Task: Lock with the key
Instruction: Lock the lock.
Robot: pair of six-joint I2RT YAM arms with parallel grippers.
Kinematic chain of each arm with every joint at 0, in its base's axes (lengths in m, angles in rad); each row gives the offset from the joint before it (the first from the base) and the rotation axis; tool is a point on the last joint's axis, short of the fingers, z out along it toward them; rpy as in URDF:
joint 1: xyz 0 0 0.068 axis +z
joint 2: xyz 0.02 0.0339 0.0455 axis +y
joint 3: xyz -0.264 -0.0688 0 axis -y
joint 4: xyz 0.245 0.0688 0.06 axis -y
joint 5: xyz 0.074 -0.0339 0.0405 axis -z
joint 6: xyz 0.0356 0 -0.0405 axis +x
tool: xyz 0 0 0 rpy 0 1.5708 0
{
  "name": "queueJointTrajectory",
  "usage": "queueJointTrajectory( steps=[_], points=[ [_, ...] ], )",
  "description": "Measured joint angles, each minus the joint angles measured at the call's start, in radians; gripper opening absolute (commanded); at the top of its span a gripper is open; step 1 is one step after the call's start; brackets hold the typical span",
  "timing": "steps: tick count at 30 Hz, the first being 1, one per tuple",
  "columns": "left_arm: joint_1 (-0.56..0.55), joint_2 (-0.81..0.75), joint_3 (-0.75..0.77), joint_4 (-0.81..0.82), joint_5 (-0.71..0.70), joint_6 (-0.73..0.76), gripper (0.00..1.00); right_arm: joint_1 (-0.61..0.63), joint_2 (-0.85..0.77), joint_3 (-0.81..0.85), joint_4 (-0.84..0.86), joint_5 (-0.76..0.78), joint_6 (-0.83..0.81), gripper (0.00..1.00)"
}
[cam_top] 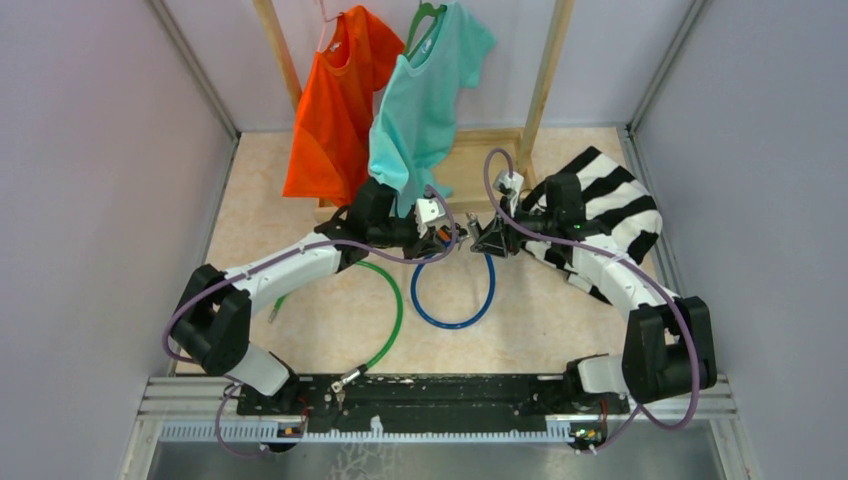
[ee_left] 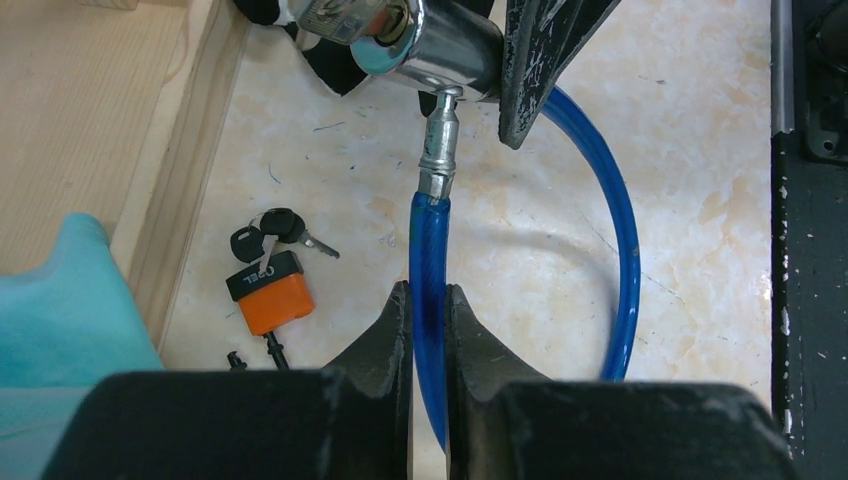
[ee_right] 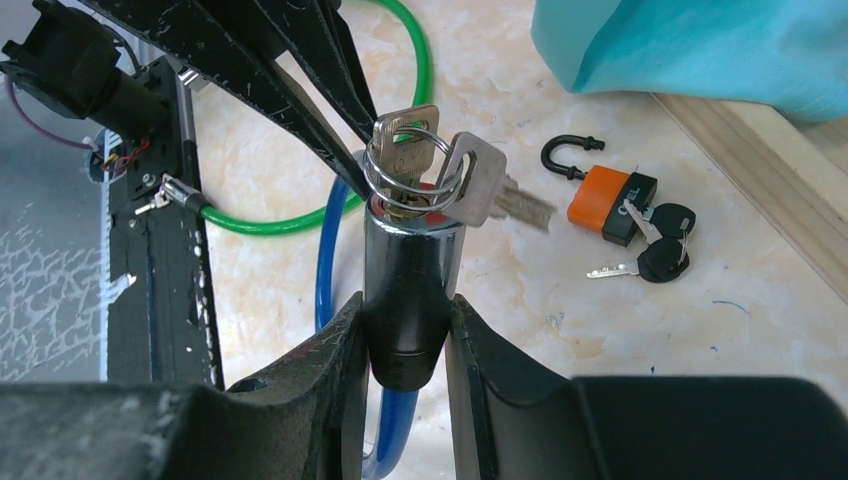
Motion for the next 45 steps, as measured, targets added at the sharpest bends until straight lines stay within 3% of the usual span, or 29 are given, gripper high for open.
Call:
queueJointTrajectory(
  steps=[45],
  points=[
    [0.017,0.079,0.093,-0.045,0.045,-0.053,0.0,0.064,0.032,0.026,0.005,0.145,-0.055,0.0]
  ],
)
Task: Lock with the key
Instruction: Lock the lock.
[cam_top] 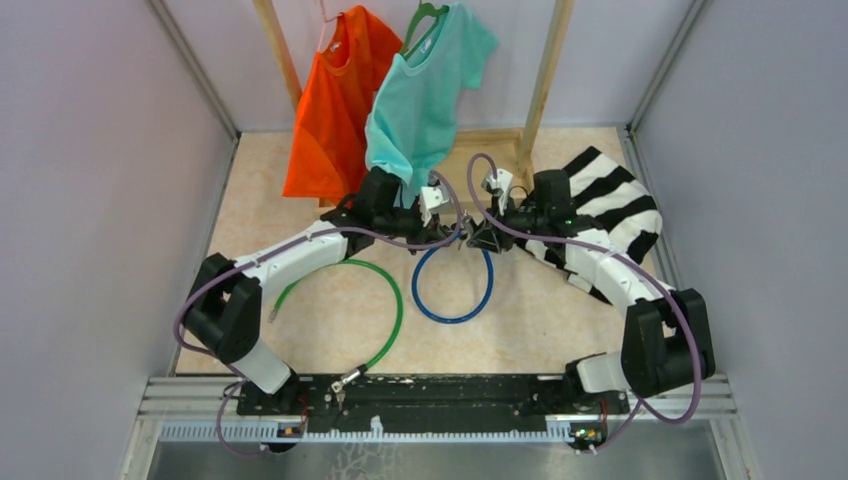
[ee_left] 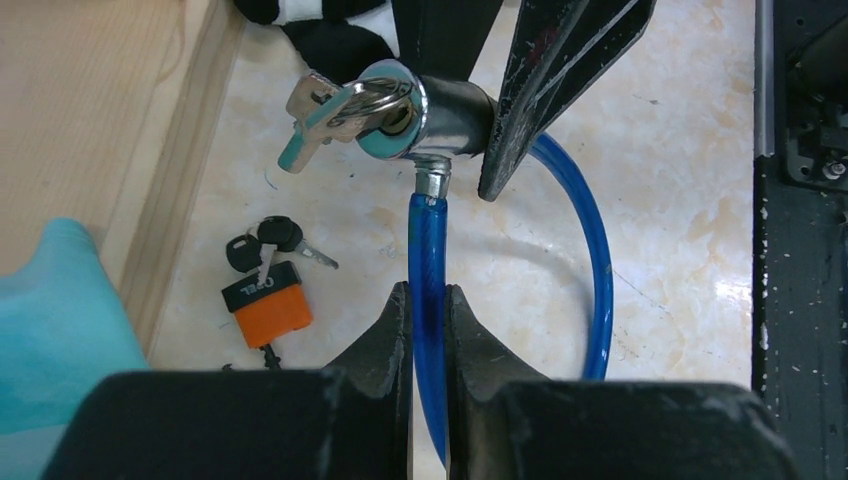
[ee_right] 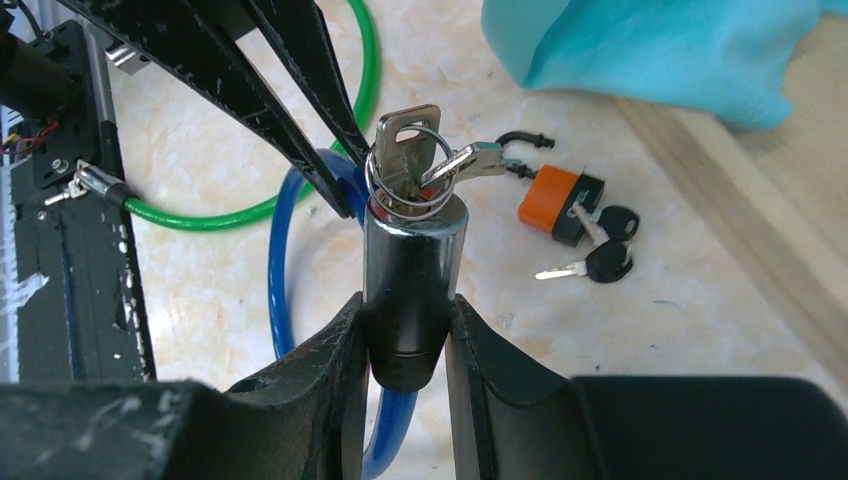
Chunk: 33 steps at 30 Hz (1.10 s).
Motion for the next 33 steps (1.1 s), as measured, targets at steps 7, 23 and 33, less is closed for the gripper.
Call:
queueJointTrajectory(
  steps=[7,23,33],
  points=[
    [0.003,-0.002,0.099,-0.04,-0.013,0.08,0.0,0.0,-0.001,0.182,-0.134,0.008,-0.138,0.0],
    [-0.013,-0.091,-0.109,0.097,0.044,0.151,0.0,0.09,-0.154,-0.003,-0.082,0.065,-0.35,0.0],
    [-0.013,-0.17,-0.193,0.142,0.069,0.191,0.37,0.135,-0.22,-0.083,0.014,0.078,-0.33,0.0]
  ],
)
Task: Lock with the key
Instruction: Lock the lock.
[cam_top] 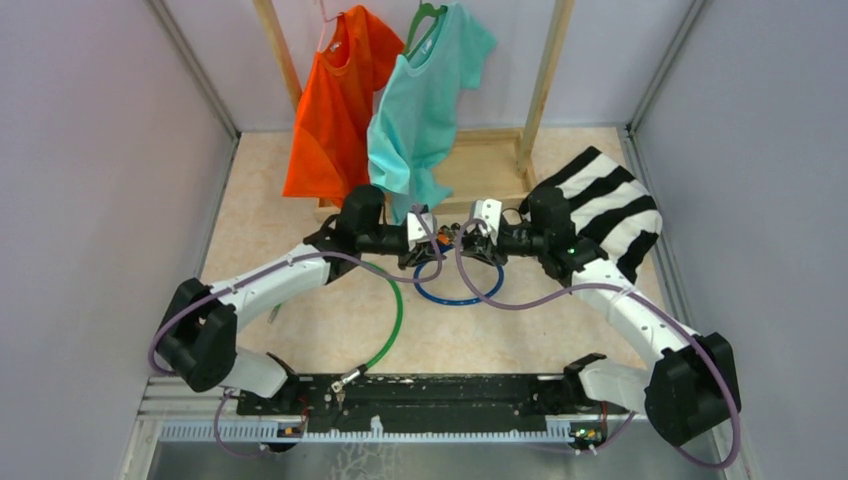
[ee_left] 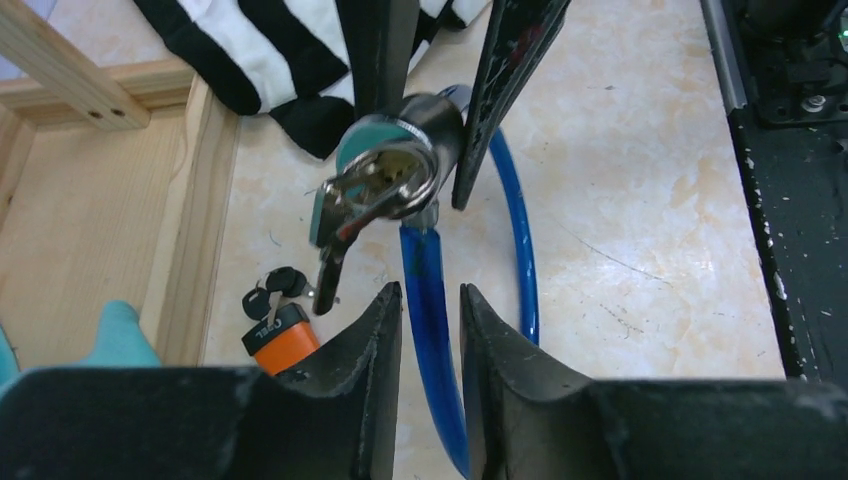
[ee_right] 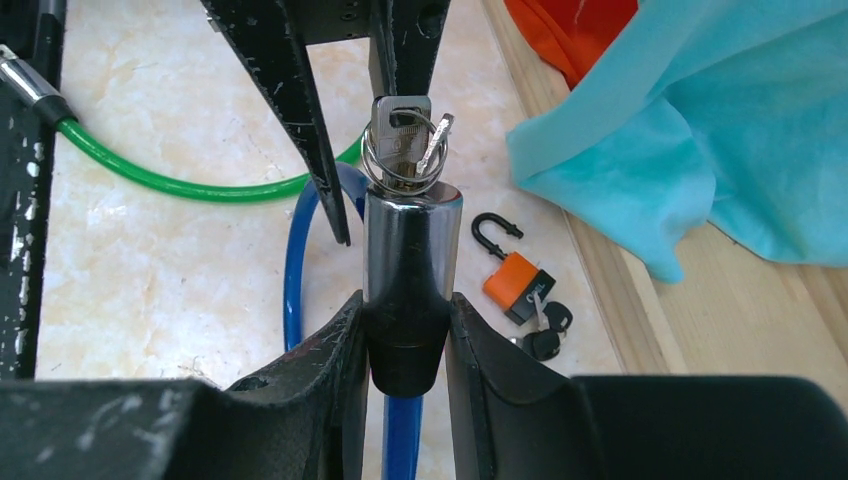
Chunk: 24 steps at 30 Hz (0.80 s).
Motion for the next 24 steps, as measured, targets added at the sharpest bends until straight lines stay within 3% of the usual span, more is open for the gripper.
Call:
queueJointTrajectory(
  steps=[4,14,24],
  points=[
    [-0.01,-0.015,0.0,-0.013,0.029,0.019,0.48,0.011,-0.002,-0.01,0.019,-0.012,0.01,0.0],
    [-0.012,-0.084,-0.013,-0.054,0.04,0.071,0.58,0.012,-0.003,-0.011,0.019,-0.024,0.01,0.0],
    [-0.005,-0.17,0.067,-0.354,-0.092,0.215,0.71,0.012,-0.005,-0.021,0.026,-0.027,0.009,0.0]
  ],
)
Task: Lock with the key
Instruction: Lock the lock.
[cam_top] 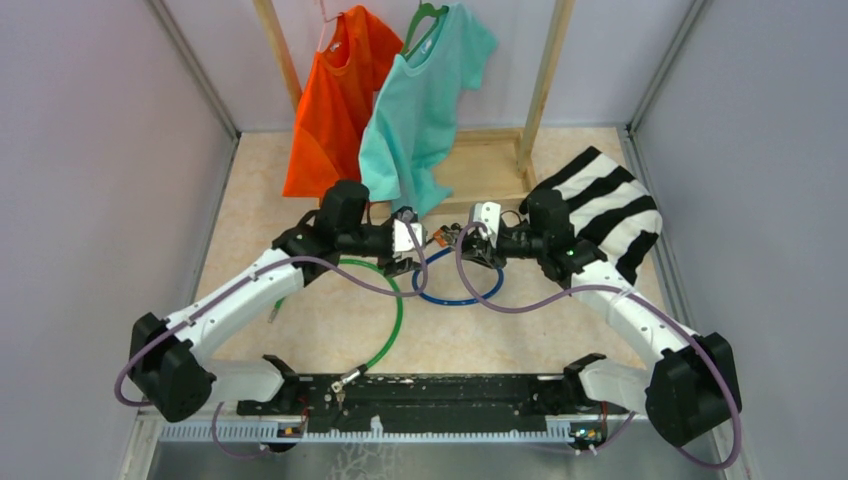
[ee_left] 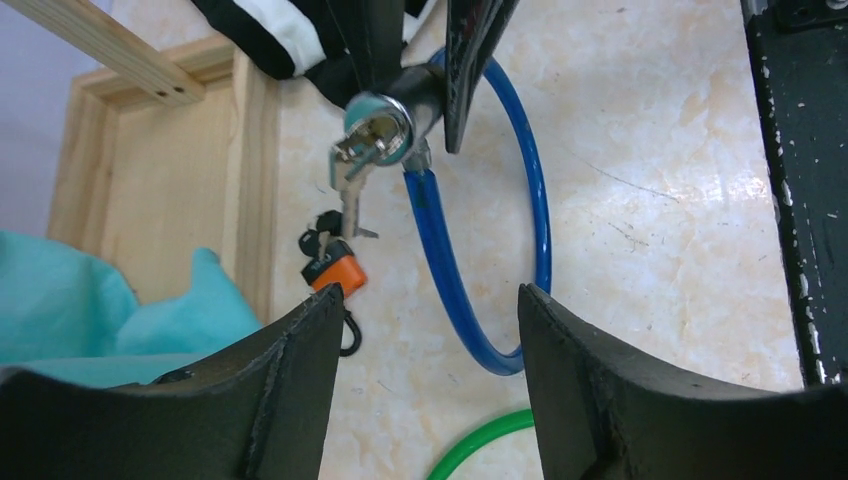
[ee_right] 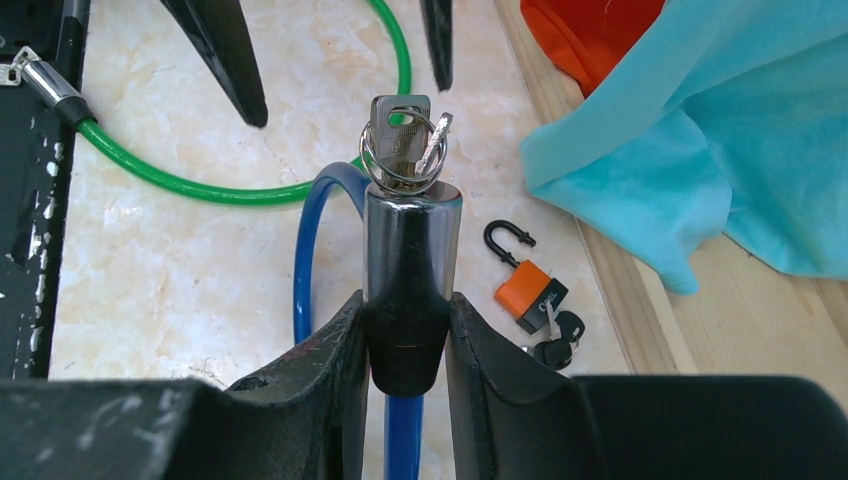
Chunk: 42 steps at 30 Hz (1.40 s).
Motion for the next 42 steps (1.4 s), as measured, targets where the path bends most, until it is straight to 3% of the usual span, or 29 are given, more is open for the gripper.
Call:
queueJointTrajectory(
  steps=[7,15,33,42],
  points=[
    [0.0,0.004,0.17,-0.131,0.032,0.069,0.71,0.0,0.0,0.0,0.0,-0.002,0.0,0.0],
    [0.0,0.093,0.274,-0.176,0.093,0.089,0.57,0.0,-0.001,-0.002,0.001,-0.011,0.0,0.0],
    [-0.011,0.161,0.323,-0.203,0.171,0.079,0.33,0.0,-0.023,-0.022,0.007,-0.02,-0.001,0.0],
    [-0.016,0.171,0.323,-0.203,0.175,0.069,0.13,0.0,-0.023,-0.022,0.006,-0.019,-0.002,0.0]
  ],
)
